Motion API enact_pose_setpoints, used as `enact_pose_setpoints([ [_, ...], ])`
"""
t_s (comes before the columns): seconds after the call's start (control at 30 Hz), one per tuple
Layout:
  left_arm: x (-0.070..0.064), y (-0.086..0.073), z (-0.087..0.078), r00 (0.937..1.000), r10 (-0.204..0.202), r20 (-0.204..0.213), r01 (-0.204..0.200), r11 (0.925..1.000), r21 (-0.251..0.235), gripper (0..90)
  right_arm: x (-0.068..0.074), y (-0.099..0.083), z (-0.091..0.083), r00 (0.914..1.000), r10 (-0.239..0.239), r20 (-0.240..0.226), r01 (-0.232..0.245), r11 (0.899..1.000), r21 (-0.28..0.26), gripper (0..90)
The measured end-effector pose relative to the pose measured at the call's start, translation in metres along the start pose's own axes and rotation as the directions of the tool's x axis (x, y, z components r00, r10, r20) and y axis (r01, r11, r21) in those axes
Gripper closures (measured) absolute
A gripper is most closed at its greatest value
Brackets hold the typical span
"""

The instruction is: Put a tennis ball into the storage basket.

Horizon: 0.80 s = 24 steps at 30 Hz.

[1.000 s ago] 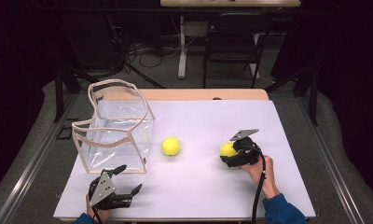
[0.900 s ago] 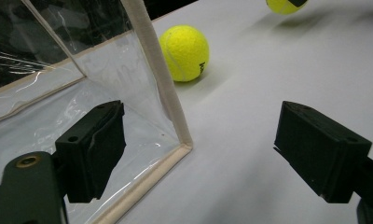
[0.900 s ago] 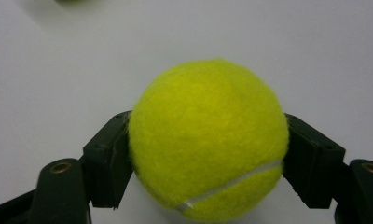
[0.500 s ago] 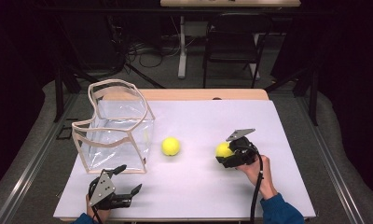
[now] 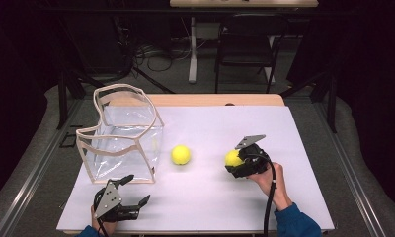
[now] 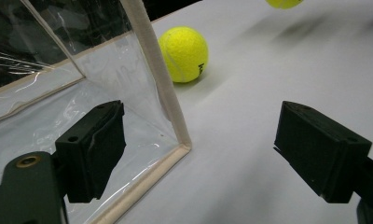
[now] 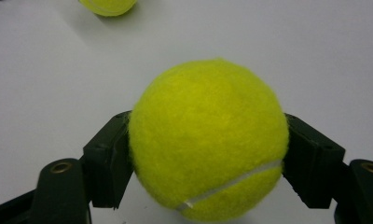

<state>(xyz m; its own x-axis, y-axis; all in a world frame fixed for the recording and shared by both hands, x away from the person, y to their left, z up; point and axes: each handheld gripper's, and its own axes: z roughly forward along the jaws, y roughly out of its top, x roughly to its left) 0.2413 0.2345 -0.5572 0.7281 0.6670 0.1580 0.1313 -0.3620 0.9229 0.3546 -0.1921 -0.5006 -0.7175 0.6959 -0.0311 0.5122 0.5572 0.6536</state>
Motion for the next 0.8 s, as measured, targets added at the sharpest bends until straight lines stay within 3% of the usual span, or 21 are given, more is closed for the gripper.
enact_pose_setpoints([
  [0.8, 0.000, 0.000, 0.000, 1.0000, 0.003, 0.000, -0.003, 1.0000, 0.001, 16.0, 0.012, 0.020, 0.000, 0.9982, -0.050, -0.033, 0.051, 0.999, 0.008, 25.6],
])
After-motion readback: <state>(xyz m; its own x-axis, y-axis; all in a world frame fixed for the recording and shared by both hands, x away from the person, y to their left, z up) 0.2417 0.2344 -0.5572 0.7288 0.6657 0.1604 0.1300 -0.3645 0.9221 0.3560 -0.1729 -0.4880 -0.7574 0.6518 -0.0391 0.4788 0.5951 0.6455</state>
